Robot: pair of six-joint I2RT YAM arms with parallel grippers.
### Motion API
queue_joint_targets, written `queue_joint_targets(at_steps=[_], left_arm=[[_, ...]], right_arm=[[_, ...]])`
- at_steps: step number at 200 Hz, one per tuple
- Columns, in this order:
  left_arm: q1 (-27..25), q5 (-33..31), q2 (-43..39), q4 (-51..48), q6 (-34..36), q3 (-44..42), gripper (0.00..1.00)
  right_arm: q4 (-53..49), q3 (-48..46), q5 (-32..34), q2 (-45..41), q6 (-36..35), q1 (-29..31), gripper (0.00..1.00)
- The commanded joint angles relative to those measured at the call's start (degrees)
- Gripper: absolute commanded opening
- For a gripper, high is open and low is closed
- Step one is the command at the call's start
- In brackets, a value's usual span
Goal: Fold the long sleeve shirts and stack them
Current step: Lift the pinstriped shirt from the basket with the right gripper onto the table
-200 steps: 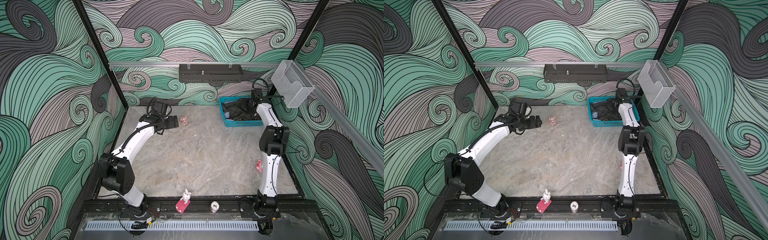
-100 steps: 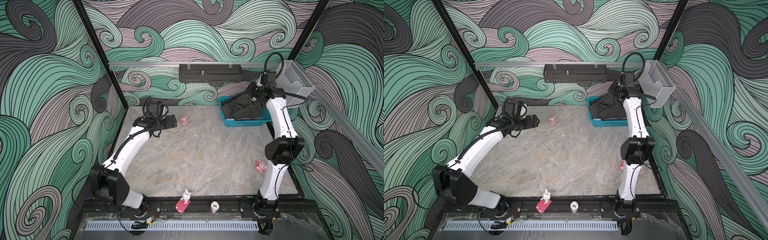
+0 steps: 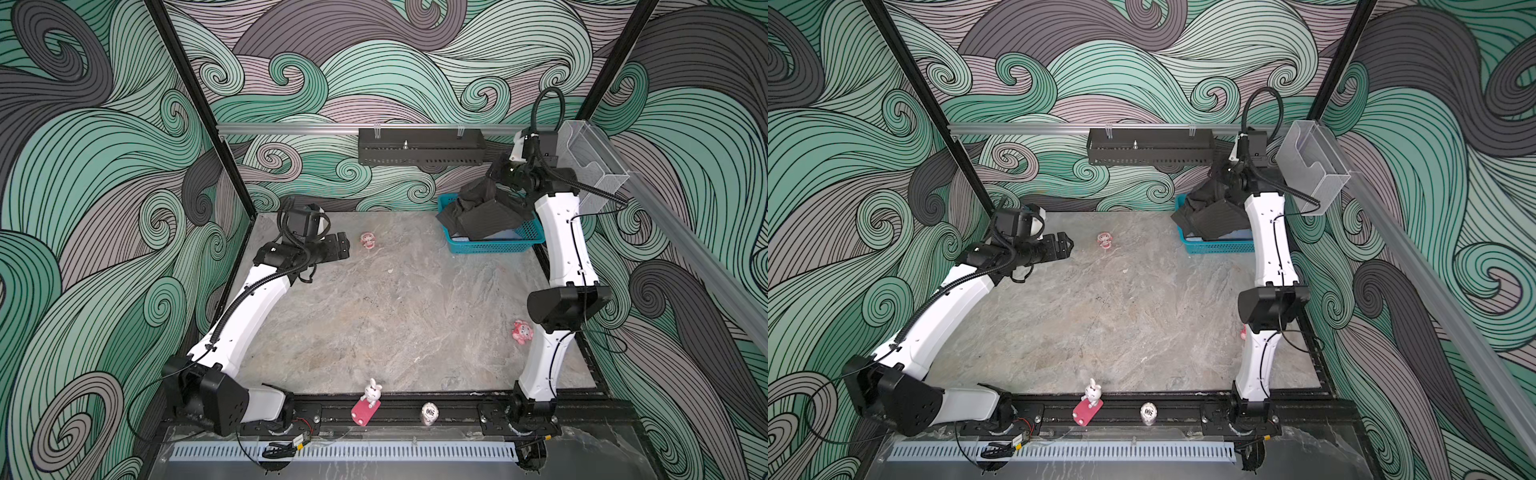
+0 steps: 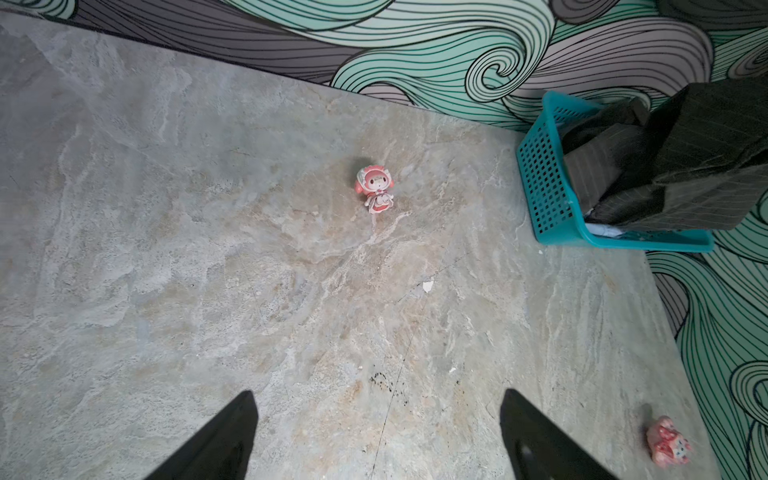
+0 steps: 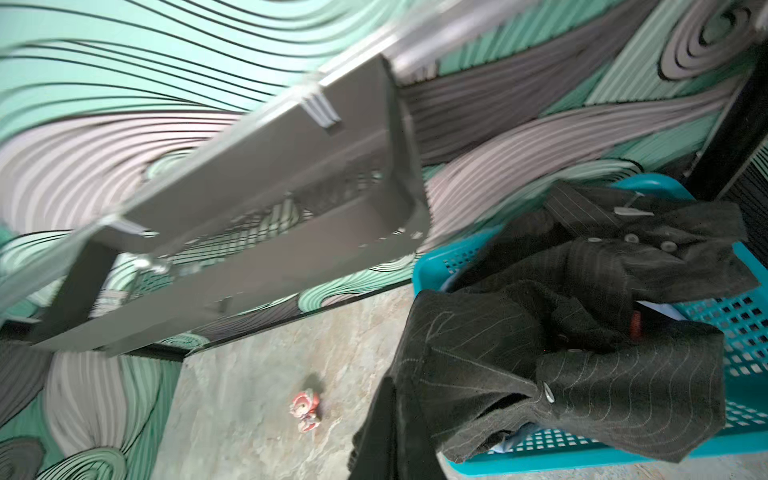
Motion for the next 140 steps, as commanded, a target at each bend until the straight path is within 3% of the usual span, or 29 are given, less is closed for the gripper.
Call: queue_joint_targets(at_steps=[1,46,101,127,140], left_arm=[[-0.48,-1.07,-4.41,-2.81,1.11,-0.82,0.93],[-0.39,-3.55,-11.03,-4.24,0.9,-3.13,0.93],[-0.34,-6.36,-15.96,-6.73,1.63,-3.68,0.94],[-0.28,-6.95,-16.99,-7.44,1.83,-4.51,0.95],[-0.32,-6.97,-17.29,-7.54,2.04,-5.2,0.95]], right_arm=[[0.94,6.54,-6.94,-7.72,-2.14,2.62,0.0],[11.82,5.58,-19.35,-19.14,-2.74,14.6,0.0],[10.82,1.33,-25.97,-19.99,-0.72,22.78,0.0],[6.98,-8.91,-24.68,-21.77,-4.11,26.01,0.0],[7.6,-20.0,-22.14,-24.47,-5.12,26.89,0.0]])
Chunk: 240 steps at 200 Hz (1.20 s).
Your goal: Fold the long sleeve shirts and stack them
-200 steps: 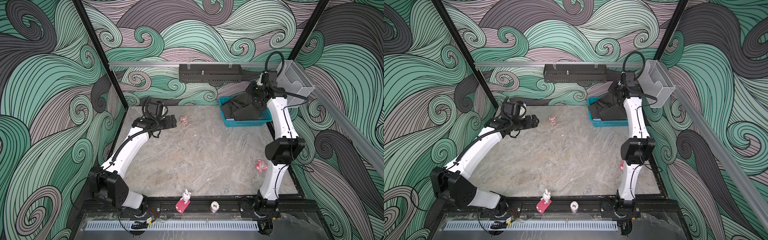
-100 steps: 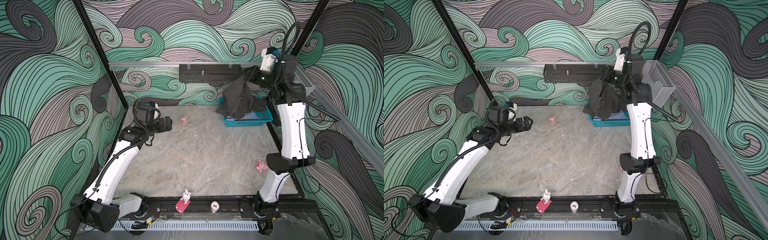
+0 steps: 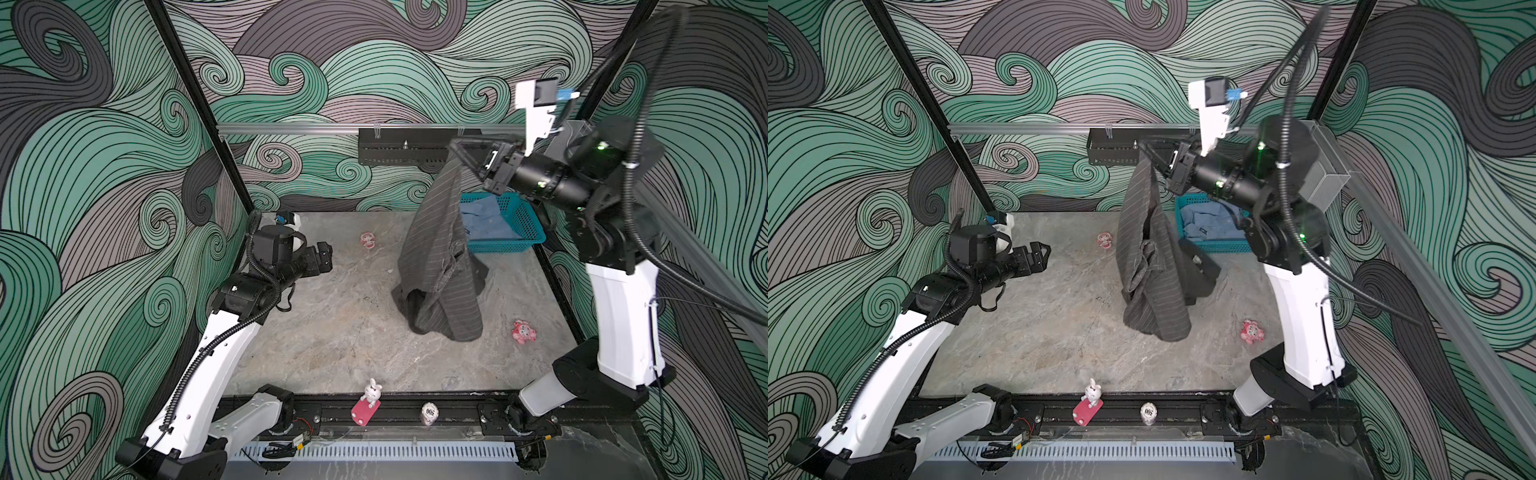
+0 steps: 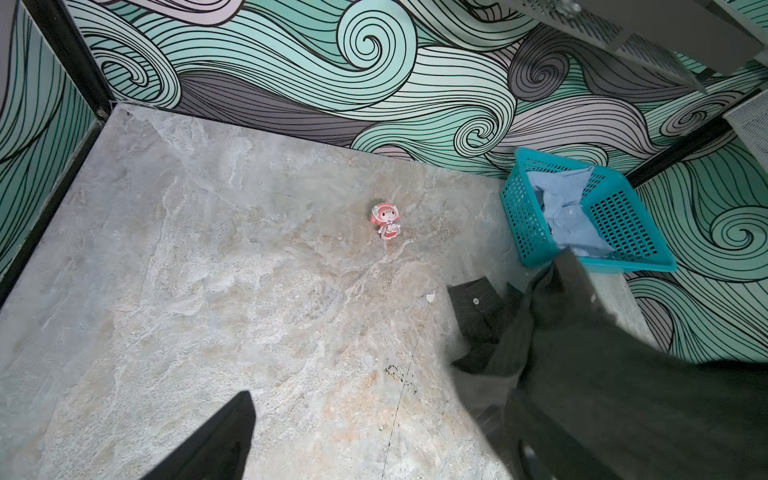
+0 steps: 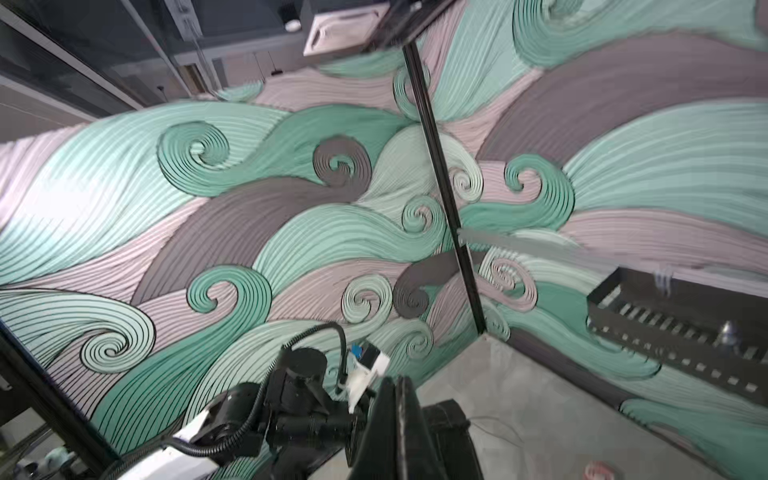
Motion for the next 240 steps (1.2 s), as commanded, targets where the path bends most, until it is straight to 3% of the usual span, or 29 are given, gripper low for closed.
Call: queue_joint_targets(at_steps=[1,23,59,65,77,97,135,167,197,240], left_arm=[[-0.29,-1.61,-0.9,-2.74,1.01,-1.11,0.95],[-0.18,-1.65,-0.97,-3.23,1.44,-2.2,0.95],[-0.2,-1.48,-1.02,-3.3,1.73,-3.86,0.95],[-0.17,-1.35,-1.0,-3.35,1.82,-4.05,0.95],[-0.18,-1.21,-0.94,-3.61,2.04,-4.54,0.96],[-0.17,-1.14,-0.96,-4.01,2.47,-5.43,0.97],[-0.17,2.49,-0.27,-4.38,3.67,-7.76,0.98],[-0.34,9.66,1.17,-2.31,1.03,-11.02,0.97],[-3.59,18.4,4.6,4.88,-5.16,-16.2,0.96],[-14.97,20.35,14.55,7.39,-9.32,-13.42,0.99]], right_arm=[[-3.25,-14.08,1.85,-1.21,-2.57,1.79,0.0],[1.22,-33.52,7.46,-4.77,-1.98,2.14,0.03],[7.11,-51.83,11.82,-2.63,-0.57,2.69,0.11],[7.38,-53.31,12.55,-1.92,-0.43,2.79,0.17],[7.14,-56.37,15.48,-1.19,0.29,2.97,0.38],[6.55,-60.99,19.99,-2.56,1.85,3.04,0.61],[3.87,-66.21,33.57,-11.39,3.78,2.93,0.81],[-2.66,-67.81,43.09,-16.77,7.12,0.57,0.87],[-3.36,-71.61,39.89,-18.46,9.85,-2.84,0.88],[-2.68,-76.85,37.14,-18.94,11.43,-4.98,0.88]])
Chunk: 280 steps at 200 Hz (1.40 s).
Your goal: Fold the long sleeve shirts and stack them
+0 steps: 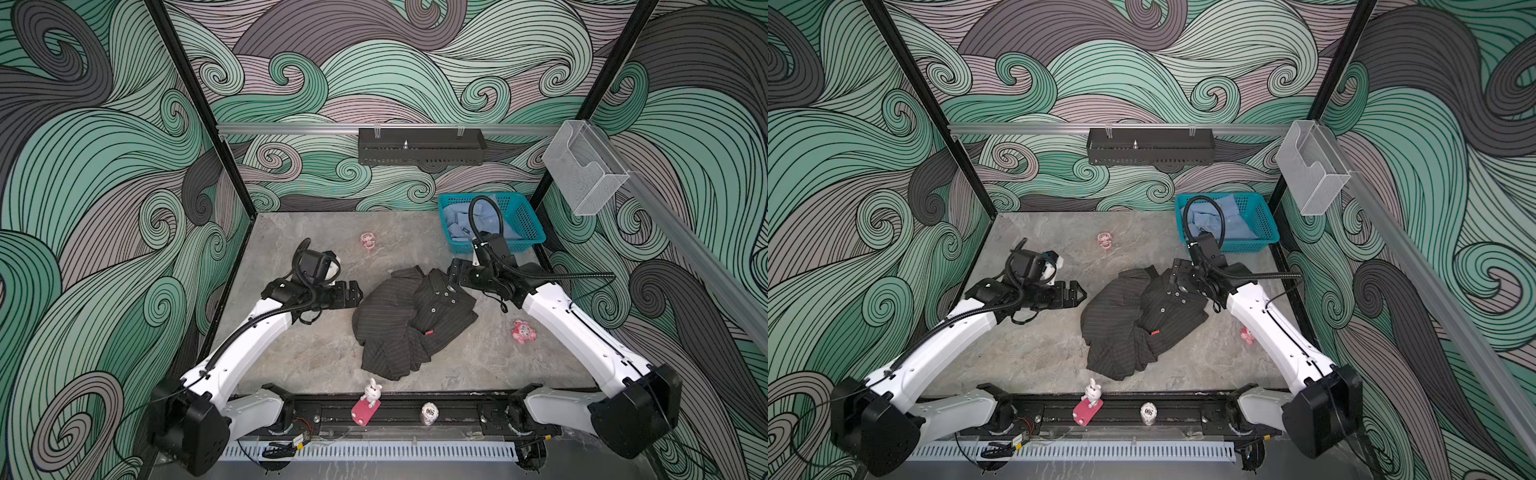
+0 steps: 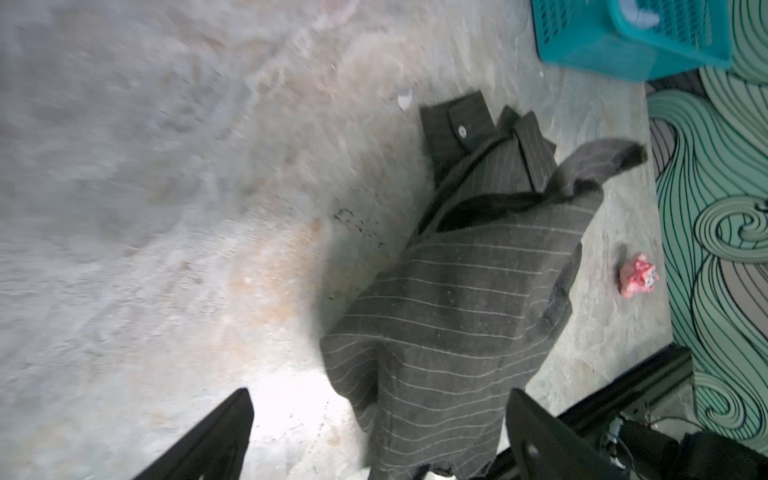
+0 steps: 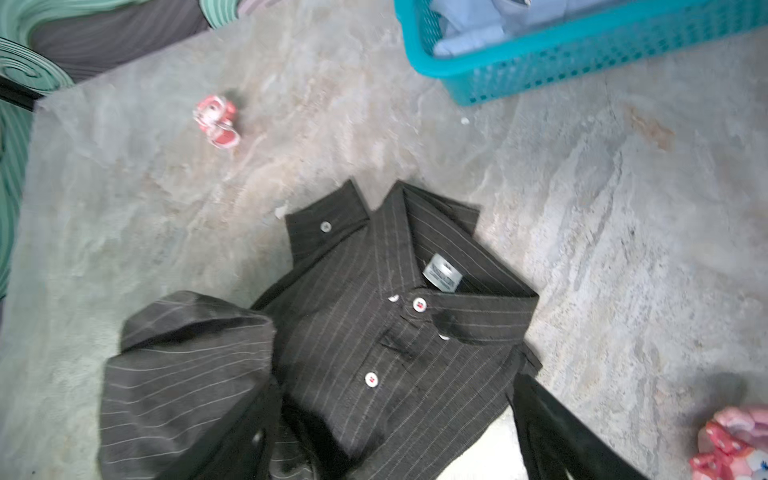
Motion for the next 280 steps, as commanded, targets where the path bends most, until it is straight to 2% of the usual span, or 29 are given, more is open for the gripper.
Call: queue_joint_targets(at_steps=[1,19,49,70,76,86,94,107,112,123,144,178,212,235,253,264,273,280], left_arm=[[-5.55,3.42,4.08,2.62,-3.91,3.54,0.99],[-9.82,1.23,7.2,3.3,-4.39,5.02,0.99],[-13.39,-2.46,11.62,5.23,-3.78,6.53,0.99],[-14.1,-5.97,20.43,1.99,-2.29,10.61,0.98],[-14.1,-8.29,22.85,-0.64,-2.17,12.64,0.96],[-14.1,-12.55,25.33,-4.15,-1.55,15.32,0.86],[-13.88,-16.03,25.77,-5.99,-0.88,16.67,0.73],[-12.72,-19.89,24.17,-7.29,0.41,17.64,0.39],[-11.87,-20.61,22.96,-7.44,0.95,17.74,0.29],[-9.72,-20.71,20.64,-7.87,2.89,17.85,0.17],[-5.66,-19.28,17.13,-10.56,8.11,18.29,0.0],[0.03,-14.11,12.93,-15.02,16.58,17.4,0.0],[2.78,-14.48,9.69,-16.25,20.71,16.5,0.0],[5.7,-15.92,7.57,-15.47,22.08,15.71,0.0],[8.4,-17.27,5.89,-13.51,23.23,15.26,0.0],[9.83,-17.84,5.2,-12.08,23.46,15.4,0.0],[10.77,-18.26,4.75,-10.58,23.59,15.54,0.0],[11.24,-18.26,4.53,-9.09,23.85,15.51,0.0]], right_arm=[[-1.45,-2.1,-0.93,-0.21,2.06,-0.79,0.88],[-0.88,-3.92,-1.96,-0.3,2.85,-1.67,0.89],[0.58,-5.98,-3.64,0.21,3.3,-2.47,0.89],[1.88,-6.17,-4.47,2.08,3.75,-2.82,0.89],[2.42,-5.96,-4.87,2.93,3.9,-2.78,0.89],[3.18,-5.23,-5.82,4.65,4.1,-2.85,0.89],[3.48,-4.2,-6.66,6.49,4.2,-2.82,0.89],[3.47,-1.88,-8.08,10.13,4.08,-2.83,0.89],[3.37,-1.02,-8.35,11.55,4.05,-2.79,0.9],[3.22,1.37,-8.87,14.82,4.03,-2.78,0.9],[1.9,7.38,-8.99,21.78,3.63,-2.71,0.9],[-2.23,20.5,-7.79,34.29,1.62,-1.94,0.9],[-9.54,35.49,-6.36,48.02,-0.23,-0.48,0.9],[-13.79,41.34,-5.21,54.04,0.21,-0.41,0.89],[-14.59,42.16,-4.92,55.9,0.57,-0.47,0.83],[-15.06,42.3,-5.18,56.45,0.55,-0.55,0.77],[-15.14,42.08,-5.51,56.33,0.71,-0.72,0.69],[-15.13,41.86,-5.75,55.94,0.7,-0.82,0.56]])
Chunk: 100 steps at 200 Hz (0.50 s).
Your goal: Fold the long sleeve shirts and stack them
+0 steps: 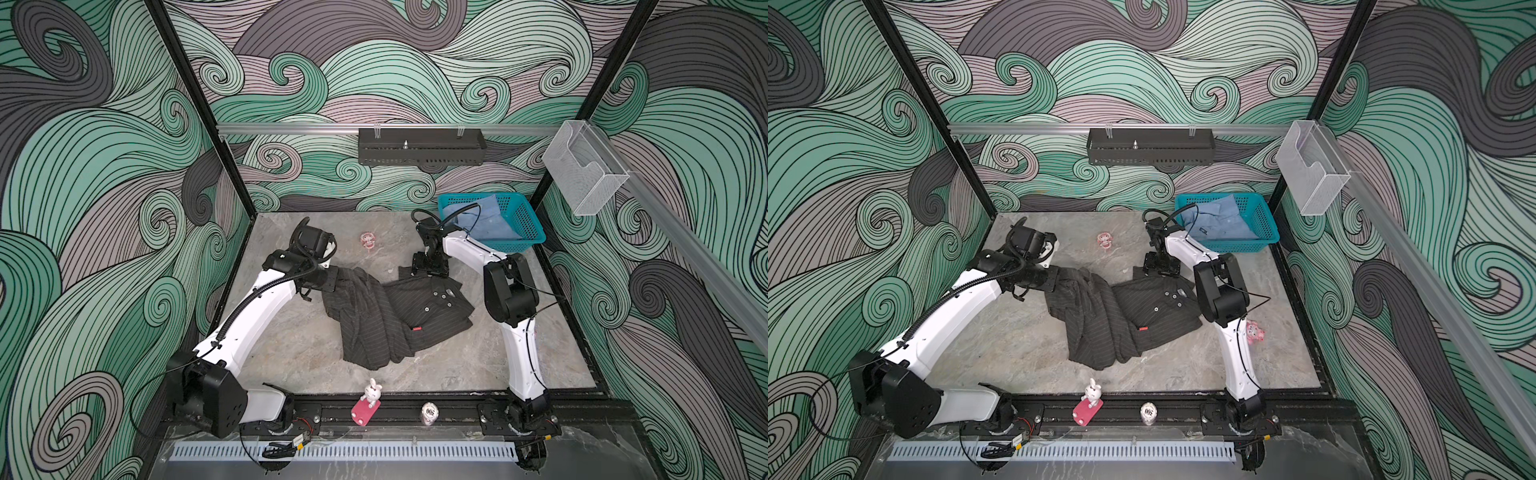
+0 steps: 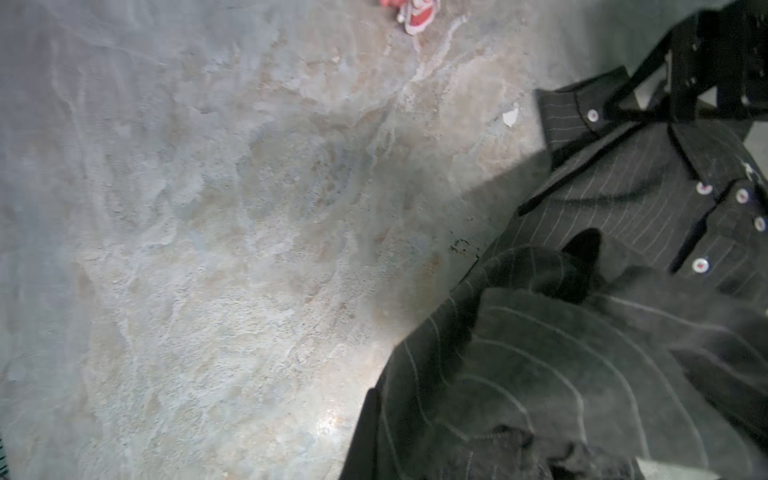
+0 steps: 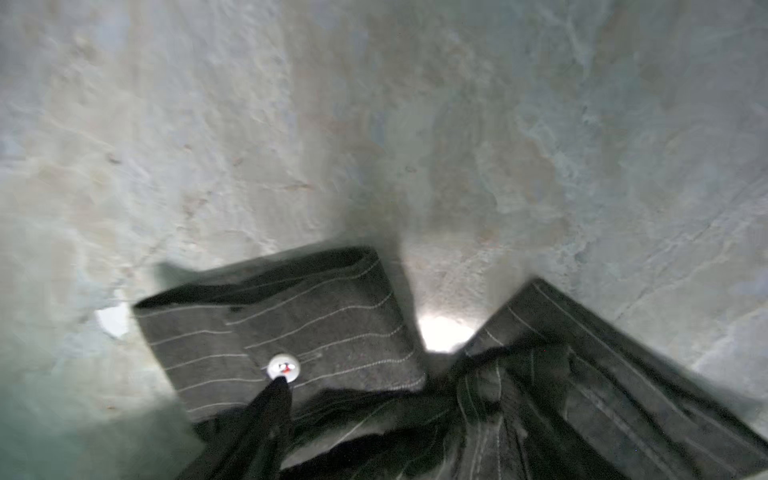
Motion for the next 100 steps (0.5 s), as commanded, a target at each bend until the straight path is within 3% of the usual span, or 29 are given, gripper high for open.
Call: queue_joint_targets(at_steps=[1,12,27,60,100], left_arm=[[2.2,-2.07,-2.09,3.89,2.33,0.25,0.0],[2.74,-2.32,-2.49,6.24,2.68,0.44,0.0],[3.48,-2.63,-2.55,8.99,3.23,1.19,0.0],[6.5,-2.42,0.14,13.28,4.68,6.49,0.0],[10.44,2.79,4.38,17.59,6.31,16.0,0.0]], right_arm=[[-4.19,0.89,0.56,-0.73,0.21,-0.45,0.54],[-4.11,1.05,0.61,-1.72,0.31,-0.62,0.25],[-4.19,1.84,0.6,-3.72,-0.08,-0.87,0.0],[-4.76,6.3,-0.4,-9.45,-0.96,-2.22,0.0],[-7.34,14.51,-0.2,-16.44,-2.06,-4.72,0.0]])
